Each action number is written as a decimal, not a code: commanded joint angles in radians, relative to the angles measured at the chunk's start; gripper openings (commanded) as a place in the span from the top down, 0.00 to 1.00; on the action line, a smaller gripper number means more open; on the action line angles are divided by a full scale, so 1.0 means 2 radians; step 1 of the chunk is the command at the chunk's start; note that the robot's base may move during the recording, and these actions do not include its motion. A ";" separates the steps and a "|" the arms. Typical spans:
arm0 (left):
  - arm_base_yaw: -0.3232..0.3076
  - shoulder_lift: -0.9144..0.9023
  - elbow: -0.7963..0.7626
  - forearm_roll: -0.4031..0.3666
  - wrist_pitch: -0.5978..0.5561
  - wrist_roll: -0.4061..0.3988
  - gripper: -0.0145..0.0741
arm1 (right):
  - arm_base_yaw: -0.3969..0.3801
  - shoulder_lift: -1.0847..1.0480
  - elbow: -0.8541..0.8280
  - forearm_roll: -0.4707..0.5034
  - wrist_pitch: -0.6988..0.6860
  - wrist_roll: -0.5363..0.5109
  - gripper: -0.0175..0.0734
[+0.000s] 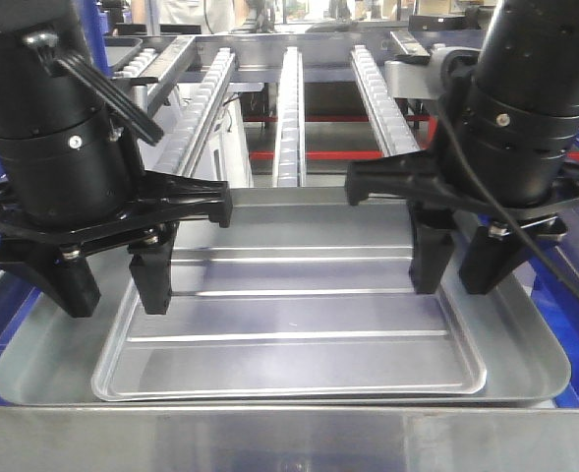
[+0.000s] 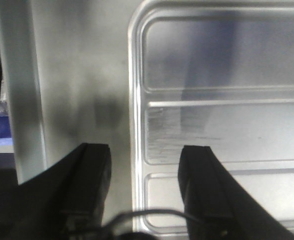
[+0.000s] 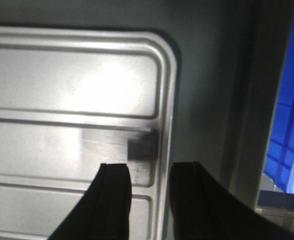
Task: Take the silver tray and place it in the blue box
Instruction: 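Close both grippers on the opposite side rims of the silver tray, then lift the silver tray with both grippers and pull it toward the robot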
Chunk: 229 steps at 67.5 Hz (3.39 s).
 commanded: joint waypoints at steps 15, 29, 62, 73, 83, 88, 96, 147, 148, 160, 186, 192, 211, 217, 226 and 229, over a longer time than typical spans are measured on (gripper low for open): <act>-0.003 -0.014 -0.015 0.021 -0.012 -0.006 0.56 | -0.007 -0.016 -0.011 -0.006 -0.020 0.000 0.43; -0.002 -0.003 -0.015 0.016 -0.011 -0.008 0.56 | -0.006 0.005 -0.011 -0.005 -0.015 -0.002 0.43; -0.002 0.026 -0.015 0.013 -0.010 -0.023 0.56 | -0.001 0.020 -0.011 -0.005 -0.014 -0.010 0.44; -0.002 0.026 -0.015 0.013 -0.010 -0.023 0.56 | -0.001 0.020 -0.011 -0.005 -0.015 -0.010 0.44; -0.002 0.026 -0.015 0.013 -0.010 -0.023 0.56 | -0.001 0.020 -0.011 -0.005 -0.016 -0.010 0.44; -0.002 0.026 -0.015 0.013 -0.010 -0.023 0.56 | -0.001 0.020 -0.011 -0.005 -0.016 -0.010 0.44; -0.002 0.026 -0.015 0.013 -0.010 -0.023 0.56 | -0.001 0.020 -0.011 -0.005 -0.016 -0.010 0.44; -0.002 0.026 -0.015 0.013 -0.012 -0.023 0.85 | -0.001 0.020 -0.011 -0.005 -0.005 -0.010 0.76; -0.002 0.026 -0.015 0.013 -0.012 -0.023 0.85 | -0.001 0.020 -0.011 -0.005 -0.005 -0.010 0.77; -0.002 0.026 -0.015 0.013 -0.011 -0.023 0.85 | -0.001 0.020 -0.011 -0.005 -0.005 -0.010 0.75; -0.002 -0.018 -0.058 0.008 0.052 -0.024 0.85 | 0.000 -0.033 -0.027 -0.004 0.030 0.024 0.75; -0.005 -0.043 -0.056 -0.001 0.056 -0.026 0.85 | 0.000 -0.054 -0.027 -0.004 0.043 0.045 0.75; -0.048 -0.101 -0.030 0.028 0.086 -0.086 0.85 | 0.053 -0.107 -0.003 -0.028 0.083 0.105 0.75; -0.068 -0.120 -0.011 0.029 0.097 -0.099 0.85 | 0.072 -0.123 0.015 -0.032 0.086 0.128 0.75; -0.095 -0.155 0.030 0.031 0.097 -0.129 0.85 | 0.102 -0.153 0.038 -0.033 0.093 0.149 0.75; -0.105 -0.167 0.042 0.031 0.097 -0.139 0.85 | 0.110 -0.163 0.046 -0.035 0.094 0.163 0.75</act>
